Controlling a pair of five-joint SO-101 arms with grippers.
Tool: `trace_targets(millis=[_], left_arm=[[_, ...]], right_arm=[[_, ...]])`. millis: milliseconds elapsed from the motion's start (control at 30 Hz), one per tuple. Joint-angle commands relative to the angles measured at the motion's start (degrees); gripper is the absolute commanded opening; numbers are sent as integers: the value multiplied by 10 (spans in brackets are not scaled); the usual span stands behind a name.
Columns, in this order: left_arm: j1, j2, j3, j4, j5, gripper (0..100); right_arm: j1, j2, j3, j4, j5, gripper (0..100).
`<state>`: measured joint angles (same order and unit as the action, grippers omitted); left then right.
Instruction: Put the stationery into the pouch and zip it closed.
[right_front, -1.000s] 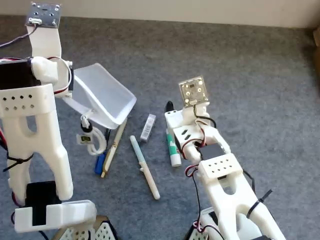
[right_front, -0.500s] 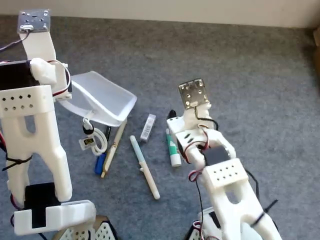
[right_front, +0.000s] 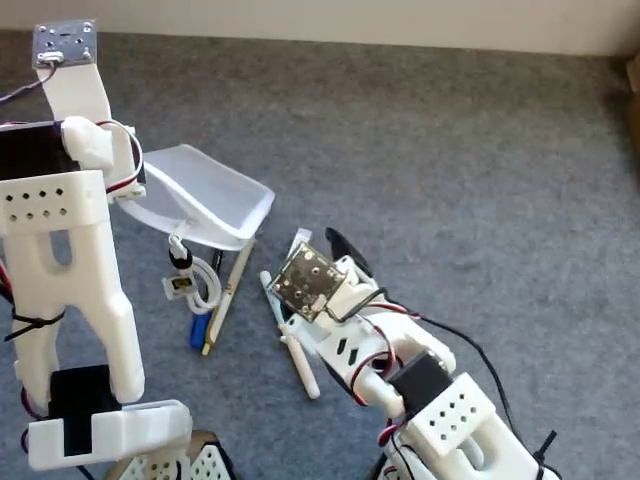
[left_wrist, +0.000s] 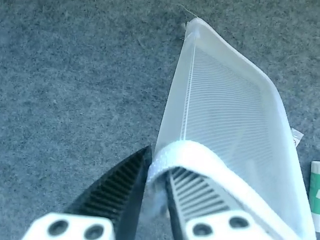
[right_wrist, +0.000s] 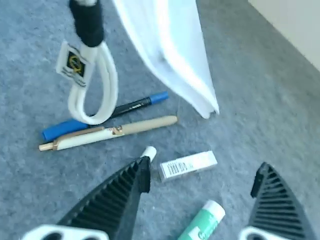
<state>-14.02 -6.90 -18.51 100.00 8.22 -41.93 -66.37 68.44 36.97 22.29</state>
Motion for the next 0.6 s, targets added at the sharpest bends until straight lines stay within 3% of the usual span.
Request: trace_targets(millis=[0,567], left_arm=[[-15,-28,1,-7,8,6],[-15,-29,1,-7,8,6]], right_arm=[[-24,43,-22,-58,8,310],[-47,296,-240,-116,7,310]])
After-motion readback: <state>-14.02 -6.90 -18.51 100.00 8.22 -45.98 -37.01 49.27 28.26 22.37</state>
